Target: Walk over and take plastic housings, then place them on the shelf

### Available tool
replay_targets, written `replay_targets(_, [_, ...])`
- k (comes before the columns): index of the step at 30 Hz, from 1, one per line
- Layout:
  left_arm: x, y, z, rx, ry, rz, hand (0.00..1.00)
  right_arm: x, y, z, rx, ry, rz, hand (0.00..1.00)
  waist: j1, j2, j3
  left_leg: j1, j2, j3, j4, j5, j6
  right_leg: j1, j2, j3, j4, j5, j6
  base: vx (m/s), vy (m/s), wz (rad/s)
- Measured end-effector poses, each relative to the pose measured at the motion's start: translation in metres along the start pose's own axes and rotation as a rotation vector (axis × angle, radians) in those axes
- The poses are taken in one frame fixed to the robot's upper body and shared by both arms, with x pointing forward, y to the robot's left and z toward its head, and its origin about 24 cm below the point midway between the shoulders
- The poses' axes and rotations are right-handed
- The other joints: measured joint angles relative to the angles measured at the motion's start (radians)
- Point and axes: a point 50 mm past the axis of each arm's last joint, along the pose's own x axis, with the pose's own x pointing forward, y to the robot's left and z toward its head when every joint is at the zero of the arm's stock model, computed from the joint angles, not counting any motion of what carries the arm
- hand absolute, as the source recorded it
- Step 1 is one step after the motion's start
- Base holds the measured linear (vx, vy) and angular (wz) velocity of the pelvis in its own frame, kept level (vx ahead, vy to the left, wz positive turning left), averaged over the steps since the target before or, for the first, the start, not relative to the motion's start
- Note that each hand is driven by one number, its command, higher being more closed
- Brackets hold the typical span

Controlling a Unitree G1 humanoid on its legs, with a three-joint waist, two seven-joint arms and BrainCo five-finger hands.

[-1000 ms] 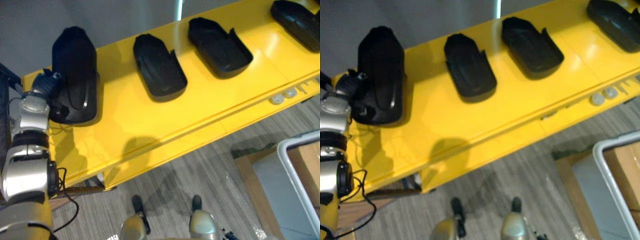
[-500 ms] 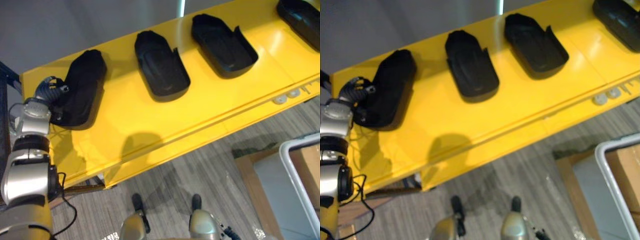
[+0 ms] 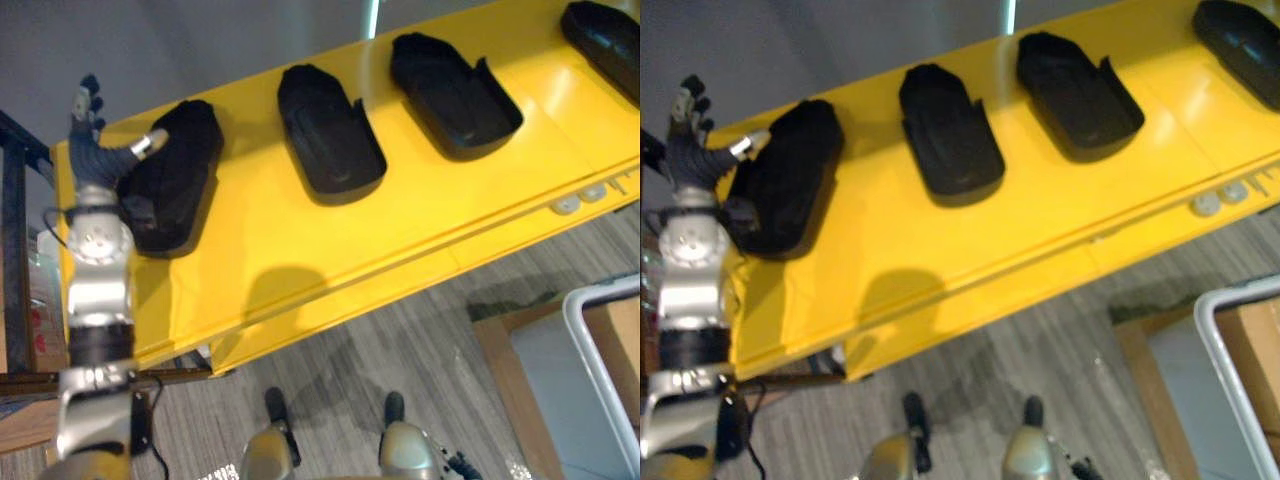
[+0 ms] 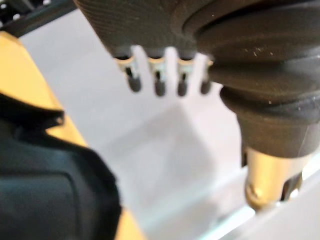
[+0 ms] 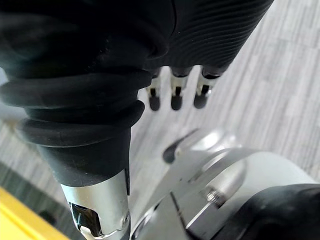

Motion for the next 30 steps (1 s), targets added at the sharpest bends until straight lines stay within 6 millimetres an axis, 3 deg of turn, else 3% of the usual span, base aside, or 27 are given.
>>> replay_targets(1, [-0.009, -0.001, 0.001, -0.011, -0.017, 0.025, 0.00, 0.000, -0.002, -0.001, -0.009, 0.000, -0.005, 0.00, 0.002, 0.001, -0.016, 0.002, 0.000, 0.000, -0.002, 0.000, 0.000, 0.001, 0.000, 0.000, -0.001, 0.000, 0.000, 0.00, 0.000, 0.00])
replay_targets(2, [-0.060, 0.008, 0.024, -0.110, -0.177, 0.285, 0.00, -0.003, -0.012, -0.007, -0.116, 0.004, -0.047, 0.00, 0.004, -0.030, -0.168, 0.083, -0.007, 0.049, -0.087, 0.028, -0.003, 0.035, 0.004, 0.029, -0.033, 0.001, 0.001, 0.00, 0.000, 0.00])
replay_targets(8, [-0.062, 0.009, 0.022, -0.106, -0.168, 0.290, 0.00, -0.003, -0.012, -0.007, -0.122, 0.003, -0.048, 0.00, 0.006, -0.031, -0.169, 0.080, -0.007, 0.044, -0.088, 0.029, -0.003, 0.035, 0.003, 0.023, -0.032, 0.000, 0.001, 0.00, 0.000, 0.01])
replay_targets(15, [-0.098, 0.020, 0.009, -0.002, -0.082, 0.381, 0.00, -0.003, -0.004, 0.000, -0.158, -0.048, -0.057, 0.00, 0.032, -0.032, -0.168, 0.071, -0.008, 0.037, -0.087, 0.028, -0.003, 0.033, 0.000, -0.009, -0.030, 0.001, 0.001, 0.00, 0.001, 0.05])
replay_targets(20, [-0.110, 0.040, 0.052, 0.052, -0.284, 0.428, 0.00, -0.004, 0.000, 0.004, -0.123, -0.088, -0.063, 0.00, 0.057, -0.044, -0.175, 0.066, -0.007, 0.025, -0.083, 0.029, -0.003, 0.035, -0.001, -0.035, -0.024, 0.001, 0.000, 0.01, 0.000, 0.07])
replay_targets(23, [-0.113, 0.047, 0.069, 0.029, -0.385, 0.479, 0.00, -0.004, 0.000, 0.002, -0.119, -0.081, -0.064, 0.00, 0.054, -0.047, -0.177, 0.071, -0.006, 0.028, -0.083, 0.028, -0.003, 0.037, -0.001, -0.033, -0.021, 0.003, -0.001, 0.00, 0.005, -0.03])
replay_targets(26, [-0.116, 0.052, 0.077, -0.020, -0.437, 0.514, 0.00, -0.006, -0.004, -0.002, -0.112, -0.068, -0.080, 0.00, 0.053, -0.046, -0.177, 0.084, -0.006, 0.032, -0.084, 0.028, -0.003, 0.046, -0.001, -0.030, -0.021, 0.004, -0.001, -0.02, 0.006, -0.05])
replay_targets(30, [-0.120, 0.072, 0.078, 0.030, -0.463, 0.646, 0.00, -0.007, -0.012, -0.008, -0.101, -0.048, -0.107, 0.00, 0.053, -0.040, -0.184, 0.101, -0.005, 0.033, -0.088, 0.027, -0.002, 0.064, -0.001, -0.031, -0.021, 0.004, -0.002, -0.02, 0.002, -0.01])
